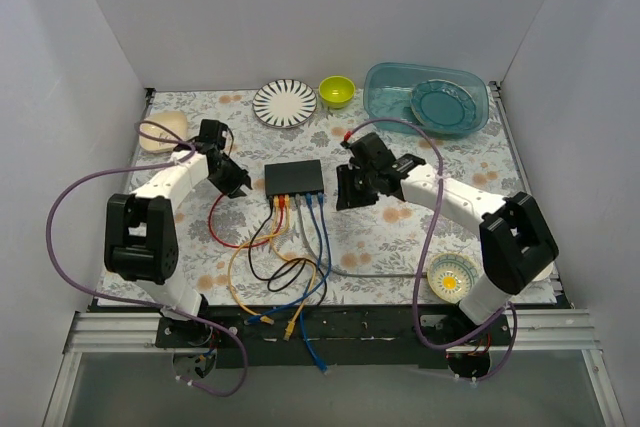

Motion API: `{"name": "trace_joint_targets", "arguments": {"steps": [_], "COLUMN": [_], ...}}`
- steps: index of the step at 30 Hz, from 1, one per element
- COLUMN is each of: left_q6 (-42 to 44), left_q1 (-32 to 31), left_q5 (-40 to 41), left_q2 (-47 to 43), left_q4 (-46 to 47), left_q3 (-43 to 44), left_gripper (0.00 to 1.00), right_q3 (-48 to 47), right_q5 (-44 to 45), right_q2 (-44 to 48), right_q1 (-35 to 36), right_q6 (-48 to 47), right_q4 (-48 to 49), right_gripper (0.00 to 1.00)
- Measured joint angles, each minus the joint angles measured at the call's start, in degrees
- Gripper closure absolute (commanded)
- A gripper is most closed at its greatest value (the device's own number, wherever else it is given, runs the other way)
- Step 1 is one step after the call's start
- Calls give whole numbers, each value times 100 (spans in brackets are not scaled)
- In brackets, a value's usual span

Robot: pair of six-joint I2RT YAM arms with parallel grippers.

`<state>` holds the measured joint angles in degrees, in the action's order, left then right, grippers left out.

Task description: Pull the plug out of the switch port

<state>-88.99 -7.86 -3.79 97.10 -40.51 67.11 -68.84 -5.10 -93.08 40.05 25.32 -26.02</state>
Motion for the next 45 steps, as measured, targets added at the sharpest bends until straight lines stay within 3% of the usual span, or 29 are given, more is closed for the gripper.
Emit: {"name": "trace_joint_targets", "arguments": {"steps": [3,7,19,23,25,28,29,30,32,36,41,45], "left_q6": [-57,-90,-7,72,85,61,13,37,-74,-234,-175,70], "left_q1": [0,0,26,28,44,160,197,219,271,273,151,-22], "left_q5": [26,-98,-833,-658,-435,-24,72,109,136,-234,-1189,-1923], "left_q2": [-387,-208,-74,-76,-103,-264,-387,-494,-765,-855,-407,15], "left_q4": [35,181,459,308,155,11,59,129,433,1189,2146,2570], "left_q3": [-413,-1027,-1266,-1167,-1034,-686,-555,-476,-313,-72,-107,-103], "left_gripper": [75,75,75,73,66,27,8,2,2,2,19,30], "right_q3": [525,857,-225,-339,-221,197,337,442,693,1143,1751,1593], "right_q5": [-114,-304,-942,-623,-310,116,203,254,304,195,-385,-682], "right_q2": [-127,-636,-1714,-1711,-1493,-737,-424,-184,376,944,920,420], "right_q1": [24,63,282,326,284,173,129,101,76,87,-92,-313], "right_q6": [68,223,713,754,745,708,684,658,542,293,442,743], "right_q4": [162,184,560,446,282,92,37,33,129,614,1276,1482], "right_gripper": [59,59,58,55,54,43,36,34,29,29,34,35]}}
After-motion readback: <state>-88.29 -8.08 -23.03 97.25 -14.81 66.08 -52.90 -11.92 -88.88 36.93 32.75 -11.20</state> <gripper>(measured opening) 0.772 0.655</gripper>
